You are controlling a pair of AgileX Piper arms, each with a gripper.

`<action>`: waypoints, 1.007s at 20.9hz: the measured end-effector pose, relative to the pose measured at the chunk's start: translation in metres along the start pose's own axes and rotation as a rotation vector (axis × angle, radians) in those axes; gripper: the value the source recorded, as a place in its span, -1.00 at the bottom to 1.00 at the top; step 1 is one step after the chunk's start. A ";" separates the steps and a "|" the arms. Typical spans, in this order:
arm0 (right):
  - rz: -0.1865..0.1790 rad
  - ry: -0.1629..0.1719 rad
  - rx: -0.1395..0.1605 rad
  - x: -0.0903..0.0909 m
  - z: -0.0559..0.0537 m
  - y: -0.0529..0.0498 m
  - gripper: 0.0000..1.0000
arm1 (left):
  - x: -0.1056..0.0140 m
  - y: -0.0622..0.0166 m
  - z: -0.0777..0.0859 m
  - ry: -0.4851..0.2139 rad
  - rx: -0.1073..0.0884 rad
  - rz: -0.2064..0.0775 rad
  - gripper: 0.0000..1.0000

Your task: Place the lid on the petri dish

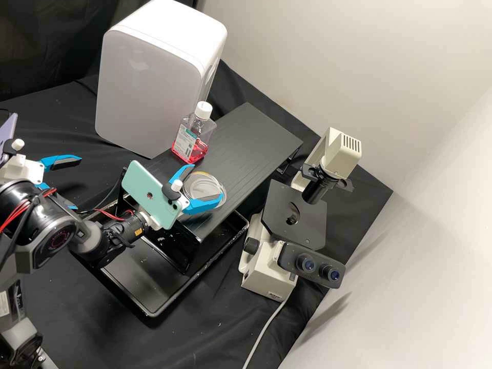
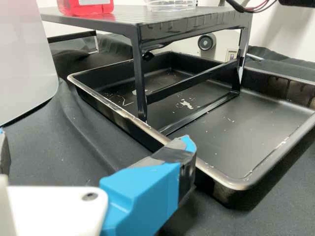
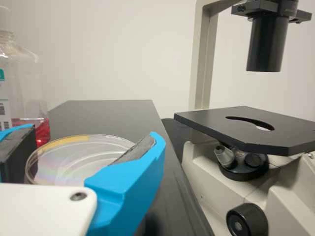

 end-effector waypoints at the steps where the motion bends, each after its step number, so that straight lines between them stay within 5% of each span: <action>1: -0.005 0.007 0.012 0.001 0.000 0.000 -1.00 | 0.000 0.0000 0.000 0.000 0.000 0.000 1.00; 7: -0.004 0.016 0.039 0.004 0.001 0.003 -1.00 | 0.000 -0.0003 0.001 0.005 -0.004 0.001 1.00; 12: -0.024 -0.004 0.032 0.007 0.002 0.002 -1.00 | 0.000 -0.0004 0.001 0.005 -0.004 0.001 1.00; 21: -0.047 -0.048 -0.162 0.010 0.005 0.002 -1.00 | 0.001 -0.0042 0.000 0.012 -0.003 -0.015 1.00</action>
